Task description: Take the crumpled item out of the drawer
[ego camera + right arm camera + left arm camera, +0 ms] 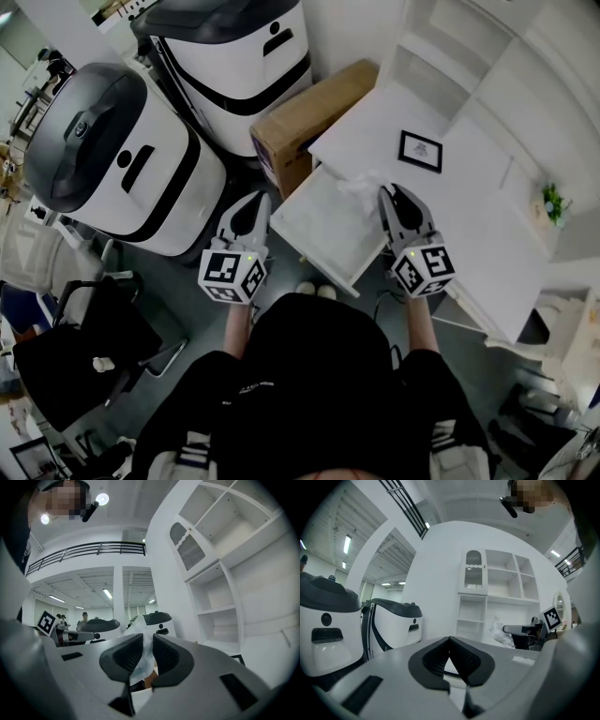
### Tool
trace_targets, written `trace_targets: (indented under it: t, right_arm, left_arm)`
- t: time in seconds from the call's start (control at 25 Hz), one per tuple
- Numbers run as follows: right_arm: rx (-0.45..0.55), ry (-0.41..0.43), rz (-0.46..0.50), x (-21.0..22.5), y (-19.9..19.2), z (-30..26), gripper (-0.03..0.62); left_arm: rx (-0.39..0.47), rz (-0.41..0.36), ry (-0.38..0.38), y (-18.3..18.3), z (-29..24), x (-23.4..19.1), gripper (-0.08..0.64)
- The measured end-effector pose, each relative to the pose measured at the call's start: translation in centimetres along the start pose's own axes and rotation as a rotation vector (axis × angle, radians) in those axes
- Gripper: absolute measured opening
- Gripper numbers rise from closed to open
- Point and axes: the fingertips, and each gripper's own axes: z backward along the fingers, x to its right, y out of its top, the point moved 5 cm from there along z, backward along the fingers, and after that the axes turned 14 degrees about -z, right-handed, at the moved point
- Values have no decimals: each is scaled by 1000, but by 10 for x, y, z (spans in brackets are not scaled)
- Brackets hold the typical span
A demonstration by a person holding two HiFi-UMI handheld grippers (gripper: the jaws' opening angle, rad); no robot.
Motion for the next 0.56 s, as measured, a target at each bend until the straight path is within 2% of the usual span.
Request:
trace_targets:
  t: [0.56]
  right_arm:
    - [4,-24,27,7,4,-3,54]
  left_arm:
    - [-4,-18,-2,2,-9,-5,-3]
